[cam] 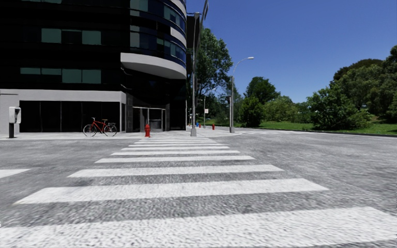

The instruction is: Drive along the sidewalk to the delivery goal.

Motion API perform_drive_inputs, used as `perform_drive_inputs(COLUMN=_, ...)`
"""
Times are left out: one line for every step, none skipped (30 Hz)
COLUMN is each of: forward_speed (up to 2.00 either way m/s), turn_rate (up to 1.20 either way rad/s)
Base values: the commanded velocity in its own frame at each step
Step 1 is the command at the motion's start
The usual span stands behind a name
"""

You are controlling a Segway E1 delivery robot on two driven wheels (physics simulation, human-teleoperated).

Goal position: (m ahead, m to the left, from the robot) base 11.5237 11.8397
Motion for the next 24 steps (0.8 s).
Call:
perform_drive_inputs(forward_speed=2.0, turn_rate=0.0)
perform_drive_inputs(forward_speed=2.0, turn_rate=0.0)
perform_drive_inputs(forward_speed=2.0, turn_rate=0.0)
perform_drive_inputs(forward_speed=2.0, turn_rate=0.0)
perform_drive_inputs(forward_speed=2.0, turn_rate=0.0)
perform_drive_inputs(forward_speed=2.0, turn_rate=0.0)
perform_drive_inputs(forward_speed=2.0, turn_rate=0.0)
perform_drive_inputs(forward_speed=2.0, turn_rate=0.0)
perform_drive_inputs(forward_speed=2.0, turn_rate=0.0)
perform_drive_inputs(forward_speed=2.0, turn_rate=0.0)
perform_drive_inputs(forward_speed=2.0, turn_rate=0.0)
perform_drive_inputs(forward_speed=2.0, turn_rate=0.0)
perform_drive_inputs(forward_speed=2.0, turn_rate=0.0)
perform_drive_inputs(forward_speed=2.0, turn_rate=0.0)
perform_drive_inputs(forward_speed=2.0, turn_rate=0.0)
perform_drive_inputs(forward_speed=2.0, turn_rate=0.0)
perform_drive_inputs(forward_speed=2.0, turn_rate=0.0)
perform_drive_inputs(forward_speed=2.0, turn_rate=0.0)
perform_drive_inputs(forward_speed=2.0, turn_rate=0.0)
perform_drive_inputs(forward_speed=2.0, turn_rate=0.0)
perform_drive_inputs(forward_speed=2.0, turn_rate=0.0)
perform_drive_inputs(forward_speed=2.0, turn_rate=0.0)
perform_drive_inputs(forward_speed=2.0, turn_rate=0.0)
perform_drive_inputs(forward_speed=2.0, turn_rate=0.0)
